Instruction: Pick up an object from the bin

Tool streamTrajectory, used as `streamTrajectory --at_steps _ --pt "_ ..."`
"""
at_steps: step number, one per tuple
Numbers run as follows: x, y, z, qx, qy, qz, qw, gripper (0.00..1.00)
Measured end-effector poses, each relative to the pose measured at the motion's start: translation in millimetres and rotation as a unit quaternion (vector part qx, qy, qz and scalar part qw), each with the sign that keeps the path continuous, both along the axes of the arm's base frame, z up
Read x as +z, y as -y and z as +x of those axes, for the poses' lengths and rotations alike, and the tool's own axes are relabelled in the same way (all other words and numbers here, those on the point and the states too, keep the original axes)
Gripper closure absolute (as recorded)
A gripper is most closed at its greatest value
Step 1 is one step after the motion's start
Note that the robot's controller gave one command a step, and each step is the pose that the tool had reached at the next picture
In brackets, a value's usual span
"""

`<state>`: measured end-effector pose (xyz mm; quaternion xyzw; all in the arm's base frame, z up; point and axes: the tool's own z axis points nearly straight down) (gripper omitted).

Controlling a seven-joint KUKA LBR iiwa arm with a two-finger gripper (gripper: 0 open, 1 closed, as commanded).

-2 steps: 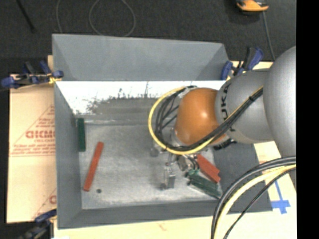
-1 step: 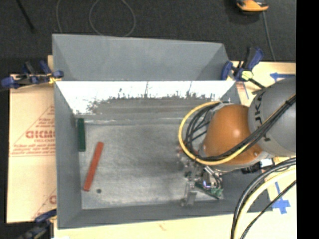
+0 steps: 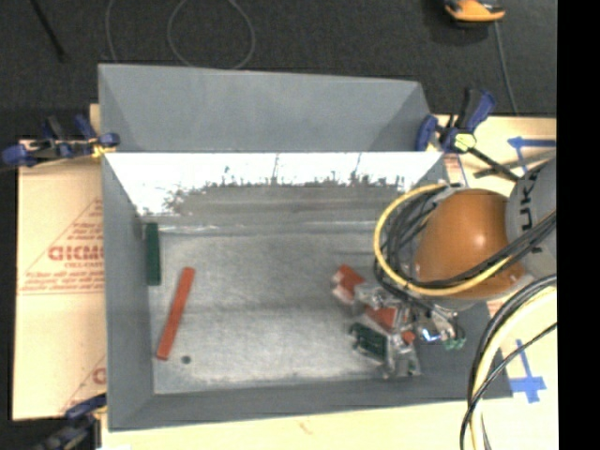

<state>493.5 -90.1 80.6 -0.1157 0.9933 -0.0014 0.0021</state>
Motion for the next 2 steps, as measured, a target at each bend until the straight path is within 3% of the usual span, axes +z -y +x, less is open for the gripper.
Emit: streamTrajectory --at_steps 1,2 --pt "0.3 -1.5 0.1 -0.001 0.0 0.001 1.0 1.0" --pt "126.4 32.5 -5.8 0.012 0.0027 -0.001 0.9999 1.0"
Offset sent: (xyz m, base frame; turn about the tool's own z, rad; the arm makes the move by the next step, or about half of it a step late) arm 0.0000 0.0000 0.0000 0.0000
